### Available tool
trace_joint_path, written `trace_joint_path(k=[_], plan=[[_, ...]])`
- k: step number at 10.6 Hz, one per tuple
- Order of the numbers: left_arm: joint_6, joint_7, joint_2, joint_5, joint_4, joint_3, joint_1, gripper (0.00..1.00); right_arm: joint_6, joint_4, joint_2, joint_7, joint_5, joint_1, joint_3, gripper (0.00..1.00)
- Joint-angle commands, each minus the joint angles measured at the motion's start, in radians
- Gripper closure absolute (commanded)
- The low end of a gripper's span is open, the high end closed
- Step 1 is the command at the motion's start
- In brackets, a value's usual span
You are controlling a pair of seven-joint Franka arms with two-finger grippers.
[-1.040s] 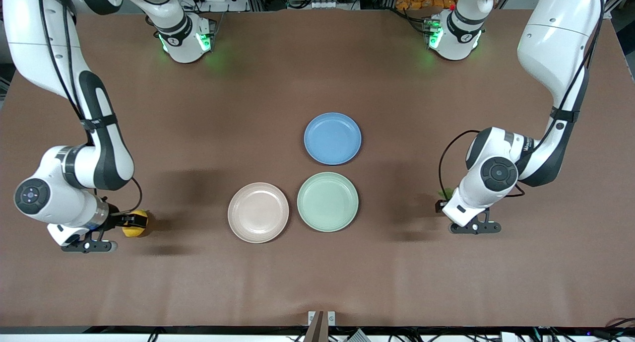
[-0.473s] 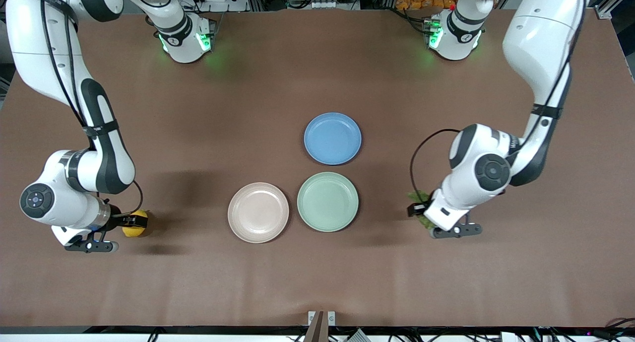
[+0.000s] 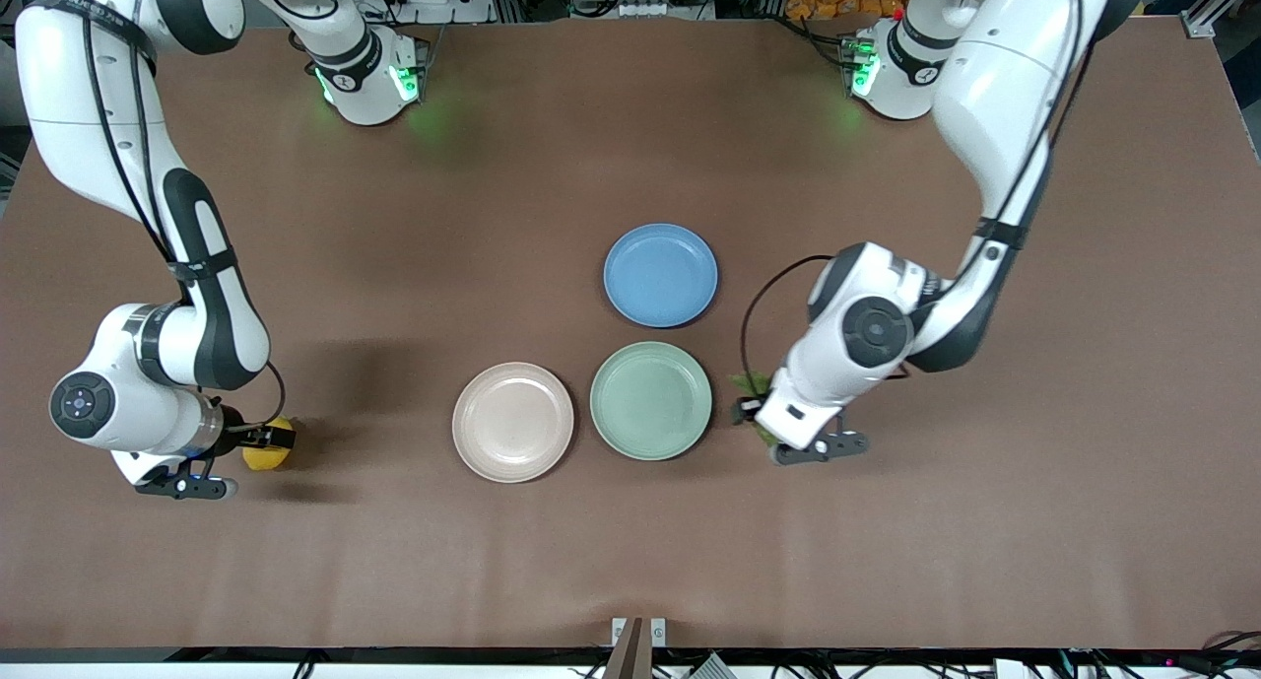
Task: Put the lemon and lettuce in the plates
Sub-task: 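Carry the lettuce toward the green plate while the right gripper grasps the lemon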
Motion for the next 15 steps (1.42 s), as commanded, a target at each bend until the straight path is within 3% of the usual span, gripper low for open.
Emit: trace_joint_path(k=[1,3,6,12,15], plan=[[0.063,-0.110,0.041,-0.023,0.042,0.008,-0.062,1.00,-0.003,0.015,0.010,0.012,0.004,-0.014,0.009,0.00],[0.108,-0.171,0.050,-0.023,0.042,0.008,-0.094,1.00,0.002,0.012,0.010,0.000,0.053,-0.013,0.009,0.40],[0.160,-0.231,0.064,-0.023,0.042,0.008,-0.131,1.00,0.057,-0.027,0.006,0.000,0.060,-0.008,0.009,1.00],[0.349,-0.259,0.134,-0.021,0.047,0.023,-0.192,1.00,-0.001,-0.017,-0.013,0.032,0.060,0.041,0.009,1.00],[0.354,-0.257,0.142,-0.019,0.047,0.034,-0.192,1.00,-0.067,0.018,-0.027,0.191,0.057,0.114,0.009,1.00]])
